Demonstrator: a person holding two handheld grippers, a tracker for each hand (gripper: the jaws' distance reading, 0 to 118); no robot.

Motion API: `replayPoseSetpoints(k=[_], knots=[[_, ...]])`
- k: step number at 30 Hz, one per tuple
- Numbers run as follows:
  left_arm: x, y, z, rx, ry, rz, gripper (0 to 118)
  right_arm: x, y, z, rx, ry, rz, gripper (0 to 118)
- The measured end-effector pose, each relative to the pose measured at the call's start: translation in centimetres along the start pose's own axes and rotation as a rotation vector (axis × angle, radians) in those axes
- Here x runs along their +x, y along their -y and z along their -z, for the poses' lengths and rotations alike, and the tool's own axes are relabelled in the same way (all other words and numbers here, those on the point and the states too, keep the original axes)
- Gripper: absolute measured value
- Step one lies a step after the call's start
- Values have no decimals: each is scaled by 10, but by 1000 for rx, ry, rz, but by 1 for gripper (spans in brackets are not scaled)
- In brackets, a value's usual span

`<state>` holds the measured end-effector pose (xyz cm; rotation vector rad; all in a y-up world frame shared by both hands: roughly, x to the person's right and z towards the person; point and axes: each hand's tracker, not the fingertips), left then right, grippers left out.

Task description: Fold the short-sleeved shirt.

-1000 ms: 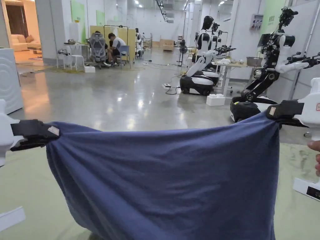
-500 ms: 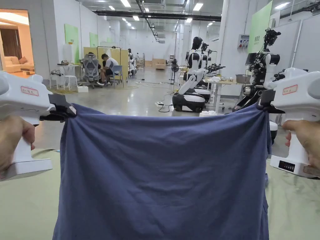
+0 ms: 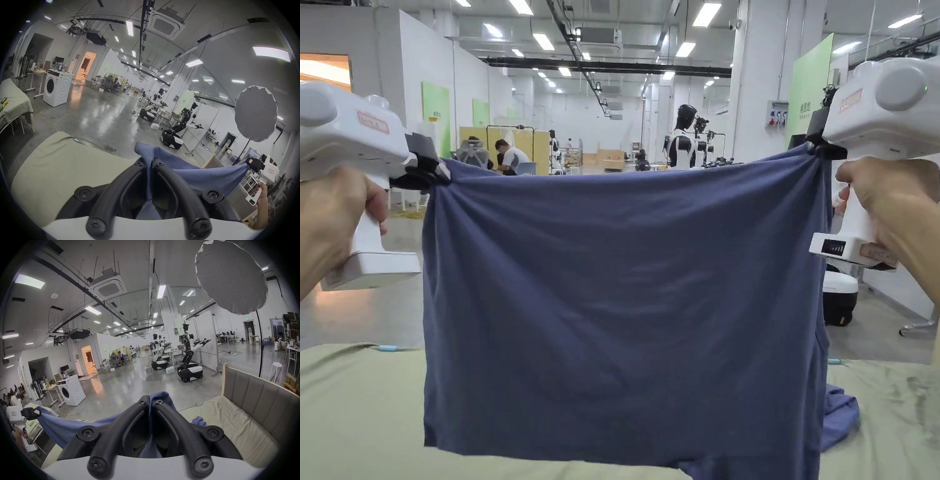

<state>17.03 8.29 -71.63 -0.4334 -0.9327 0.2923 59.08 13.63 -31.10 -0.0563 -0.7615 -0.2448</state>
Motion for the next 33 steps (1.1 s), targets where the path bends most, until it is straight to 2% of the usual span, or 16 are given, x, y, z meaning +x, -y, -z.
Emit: replayPoseSetpoints(k=[8,13,15,16,18,19,21,22,23,24,25,26,27,28,31,33], knots=[[2,1,45,6,-8,14,5,12,6,31,23,1,25,4],[-20,51,47,-23,22,22,5,28,57,25,-3,-35,3,4],[-23,85,34,18,-3,147,5,43,88,10,-37,-103,65,4],[-30,103,29,-4,50,133,5,48,109,-3,-24,-84,58,4],[-46,138,20,-98,52,40,5,64,145,-22,-79,-128,127,4],[-50,159,8,-84,47,45,5,69,166,-36,-75,-109,104,4],[-64,203,-16,-86,78,-34,5,80,207,-64,-117,-160,144,4],[-69,228,-31,-103,76,-65,5,84,229,-81,-125,-151,118,4],[-71,250,-46,-144,113,-60,5,89,250,-97,-151,-150,98,4],[-74,272,-61,-140,128,-50,5,94,267,-112,-187,-194,98,4],[-71,295,-78,-184,82,-17,5,100,289,-131,-211,-197,107,4],[-73,319,-97,-193,115,-11,5,105,311,-150,-221,-185,104,4],[-75,338,-111,-204,150,-28,5,109,329,-166,-250,-187,89,4],[-77,358,-127,-269,117,-27,5,115,345,-186,-286,-199,75,4],[-87,404,-177,-297,122,-63,5,129,385,-244,-294,-198,42,4],[-91,425,-211,-287,125,-81,5,143,405,-270,-322,-211,79,4]])
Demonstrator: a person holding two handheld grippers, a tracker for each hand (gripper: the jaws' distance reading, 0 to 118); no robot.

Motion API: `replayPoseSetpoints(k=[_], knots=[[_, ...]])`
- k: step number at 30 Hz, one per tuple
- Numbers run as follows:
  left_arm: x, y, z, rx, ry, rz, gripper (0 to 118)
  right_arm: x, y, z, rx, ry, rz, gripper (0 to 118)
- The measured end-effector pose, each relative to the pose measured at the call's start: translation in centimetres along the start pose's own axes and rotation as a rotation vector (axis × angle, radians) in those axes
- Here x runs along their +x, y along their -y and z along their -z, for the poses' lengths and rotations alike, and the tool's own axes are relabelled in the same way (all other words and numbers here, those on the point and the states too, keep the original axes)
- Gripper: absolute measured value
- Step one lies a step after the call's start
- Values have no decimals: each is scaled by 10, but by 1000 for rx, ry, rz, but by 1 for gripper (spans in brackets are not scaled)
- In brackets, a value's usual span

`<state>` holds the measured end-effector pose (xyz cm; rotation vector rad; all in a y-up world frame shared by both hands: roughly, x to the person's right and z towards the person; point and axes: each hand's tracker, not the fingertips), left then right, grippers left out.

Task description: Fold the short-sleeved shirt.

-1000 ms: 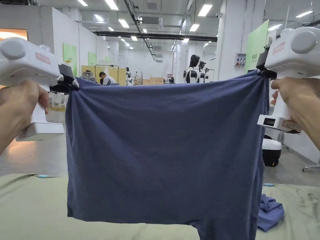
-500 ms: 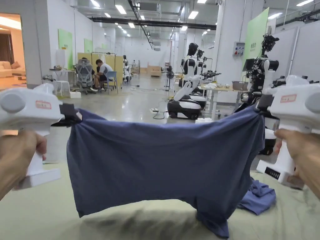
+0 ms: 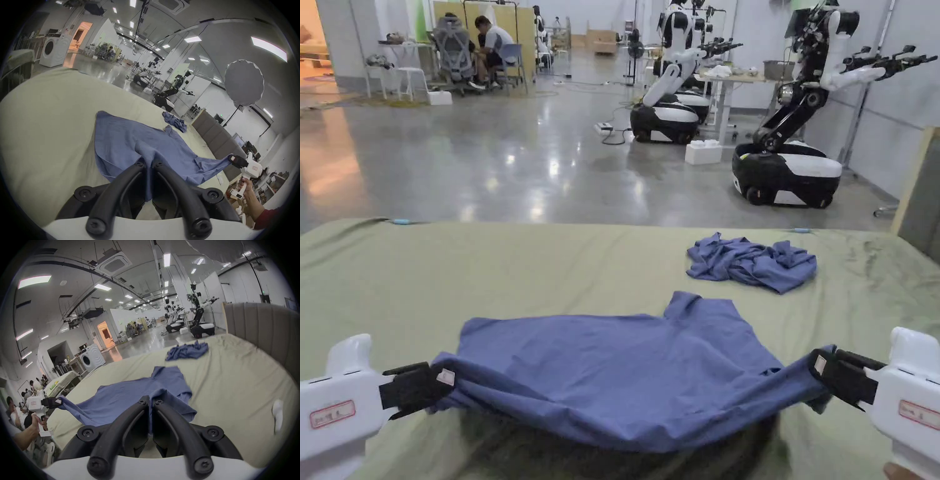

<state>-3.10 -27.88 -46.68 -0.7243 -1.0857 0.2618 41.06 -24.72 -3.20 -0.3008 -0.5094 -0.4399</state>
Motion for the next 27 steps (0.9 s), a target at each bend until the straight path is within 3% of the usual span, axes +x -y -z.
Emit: replayPoseSetpoints(k=[10,22,25,27], knots=[[-7,76,-60,-131,-61,75,5,4,93,-62,-98,3,28,4],[-25,93,-87,-149,-39,-31,5,22,104,-100,-122,-7,116,4],[-39,101,-89,-188,-29,-48,5,24,115,-102,-180,55,75,4],[-50,113,-83,-232,-53,-46,5,31,134,-92,-229,32,82,4]])
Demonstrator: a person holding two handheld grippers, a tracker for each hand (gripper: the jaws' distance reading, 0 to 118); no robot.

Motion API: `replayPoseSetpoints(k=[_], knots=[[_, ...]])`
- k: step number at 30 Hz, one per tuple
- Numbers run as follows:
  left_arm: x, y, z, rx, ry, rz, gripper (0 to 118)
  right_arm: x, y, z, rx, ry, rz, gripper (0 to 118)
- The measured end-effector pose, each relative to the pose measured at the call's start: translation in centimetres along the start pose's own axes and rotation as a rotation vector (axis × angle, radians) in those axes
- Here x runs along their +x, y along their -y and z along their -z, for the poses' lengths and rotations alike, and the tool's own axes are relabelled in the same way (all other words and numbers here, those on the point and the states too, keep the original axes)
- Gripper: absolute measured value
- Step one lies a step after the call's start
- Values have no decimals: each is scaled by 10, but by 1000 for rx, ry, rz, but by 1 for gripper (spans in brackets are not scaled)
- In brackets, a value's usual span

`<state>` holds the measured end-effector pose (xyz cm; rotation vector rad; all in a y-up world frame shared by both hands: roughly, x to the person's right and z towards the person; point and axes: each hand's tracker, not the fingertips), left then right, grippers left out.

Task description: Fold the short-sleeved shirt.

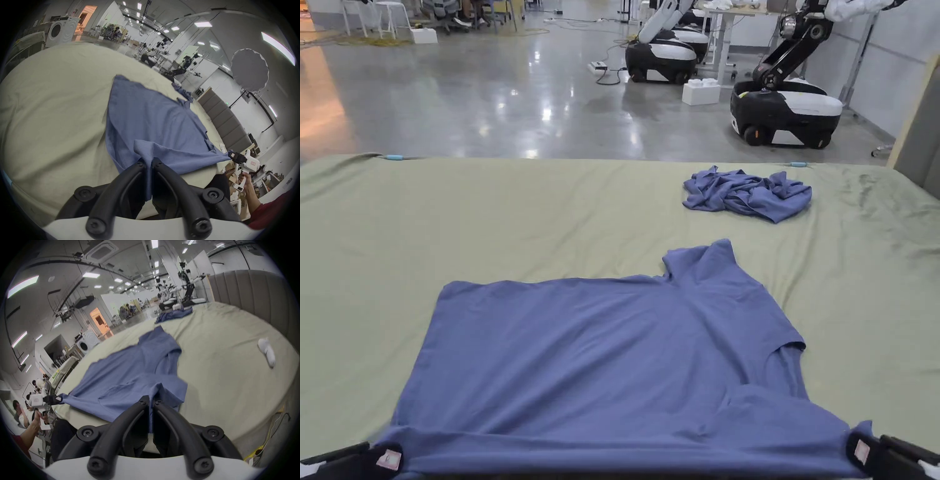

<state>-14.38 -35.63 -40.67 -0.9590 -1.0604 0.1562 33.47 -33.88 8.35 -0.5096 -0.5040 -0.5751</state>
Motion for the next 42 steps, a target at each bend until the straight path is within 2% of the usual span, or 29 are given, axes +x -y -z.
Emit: replayPoseSetpoints(k=[1,3,5,6,8,9,10,12,13,15,16,17,18,19,20,21,22,24,25,26,29,32,33,35,36,38,40,41,42], knots=[[-6,4,6,-39,17,-28,5,2,7,7,-42,24,17,4],[-13,14,17,-102,0,-55,5,3,21,21,-109,33,-26,4],[-15,19,24,-118,-20,-33,6,4,32,28,-140,90,-53,4],[-15,19,24,-127,-5,-35,13,5,32,29,-153,121,-58,5],[-9,17,10,-94,47,-75,55,6,28,20,-184,193,-10,33],[-2,14,0,-78,25,-59,77,3,23,10,-164,210,-20,52],[11,8,-15,-33,-41,4,89,-5,17,-6,-131,236,-19,75],[53,5,-58,86,-178,196,89,-33,7,-52,33,218,-73,77],[72,8,-77,156,-215,246,89,-50,6,-73,118,219,-86,77],[108,25,-114,344,-235,271,92,-88,19,-112,370,205,-105,82],[124,36,-127,411,-246,284,96,-104,31,-128,473,175,-150,95],[137,50,-138,477,-269,273,96,-117,43,-135,518,159,-213,98],[145,61,-144,505,-279,238,96,-128,51,-140,531,167,-230,97],[151,69,-148,520,-255,218,93,-139,56,-139,457,211,-227,87],[151,76,-149,519,-199,187,75,-142,59,-133,350,227,-235,42],[150,80,-150,501,-130,159,25,-144,62,-131,310,197,-219,2],[148,84,-148,474,-67,138,0,-144,62,-125,256,198,-190,2],[150,89,-147,464,-236,148,0,-135,65,-124,238,141,-134,2],[145,87,-146,405,-205,156,0,-135,62,-122,247,172,-147,2],[142,88,-145,395,-200,145,0,-135,60,-121,248,244,-156,2],[127,84,-133,393,-192,125,0,-121,42,-114,244,200,-126,2],[125,85,-127,378,-185,115,0,-99,22,-83,177,211,-134,4],[123,84,-125,373,-179,110,0,-89,16,-67,134,251,-132,18],[123,83,-121,357,-174,111,0,-65,7,-22,-40,368,-82,103],[123,82,-119,352,-171,118,0,-49,10,2,-113,397,-50,116],[124,81,-118,344,-173,130,0,-29,17,28,-185,297,-15,104],[96,79,-119,340,-177,128,0,-23,29,46,-265,342,8,98],[88,78,-119,341,-180,120,0,-20,36,52,-291,318,-4,89],[81,76,-119,342,-180,107,0,-21,42,56,-314,305,-25,86]])
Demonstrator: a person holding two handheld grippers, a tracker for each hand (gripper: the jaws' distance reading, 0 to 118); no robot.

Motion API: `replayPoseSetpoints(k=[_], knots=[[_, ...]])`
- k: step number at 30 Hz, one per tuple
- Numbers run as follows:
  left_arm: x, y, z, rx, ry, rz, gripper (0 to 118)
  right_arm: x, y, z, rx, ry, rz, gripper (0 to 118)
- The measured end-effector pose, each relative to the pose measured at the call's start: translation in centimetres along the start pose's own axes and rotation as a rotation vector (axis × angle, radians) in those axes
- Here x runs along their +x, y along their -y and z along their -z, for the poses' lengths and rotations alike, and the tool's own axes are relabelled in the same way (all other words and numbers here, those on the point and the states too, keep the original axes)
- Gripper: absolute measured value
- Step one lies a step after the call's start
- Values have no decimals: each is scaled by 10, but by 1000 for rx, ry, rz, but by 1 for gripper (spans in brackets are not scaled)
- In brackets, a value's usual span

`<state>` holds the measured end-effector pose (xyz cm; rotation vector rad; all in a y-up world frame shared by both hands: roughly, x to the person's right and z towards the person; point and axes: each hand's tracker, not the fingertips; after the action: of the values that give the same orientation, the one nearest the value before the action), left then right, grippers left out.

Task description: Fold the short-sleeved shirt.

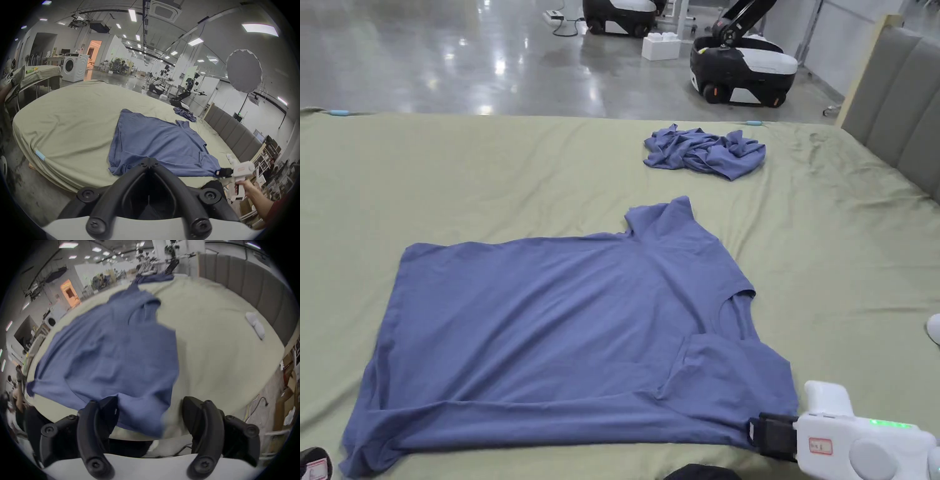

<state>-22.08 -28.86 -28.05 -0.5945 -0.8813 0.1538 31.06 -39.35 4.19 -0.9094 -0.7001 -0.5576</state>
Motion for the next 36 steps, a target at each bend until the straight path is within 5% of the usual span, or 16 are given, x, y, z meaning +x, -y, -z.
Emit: replayPoseSetpoints(k=[1,3,6,7,10,14,17,21,25,28,36], knots=[[31,-2,6,-1,-1,-24,0,-4,3,-9,65,49,-35,77],[32,-4,17,-31,-6,-87,7,-8,1,-26,75,-2,-19,13],[-1,-15,41,-53,33,-193,97,-13,-4,-35,57,-74,8,10],[-9,-19,57,-104,1,-191,105,-15,-4,-35,64,-65,-13,10],[-35,-33,101,-238,-178,-129,105,-22,-5,-31,65,-38,-73,10],[-48,-21,151,-428,-138,-112,104,-22,-5,-22,41,-51,-62,10],[-36,-2,167,-517,-148,-21,85,-23,-3,-22,43,-48,-59,10],[-36,11,153,-444,-203,-65,76,-23,-2,-29,48,-55,-47,10],[-39,1,141,-435,-106,-145,12,-25,-3,-34,47,-60,-71,10],[-26,-5,149,-473,-146,-22,11,-29,-7,-37,52,-32,-120,10],[-35,-40,158,-444,-78,-141,11,-18,-52,-49,34,-107,-65,10]])
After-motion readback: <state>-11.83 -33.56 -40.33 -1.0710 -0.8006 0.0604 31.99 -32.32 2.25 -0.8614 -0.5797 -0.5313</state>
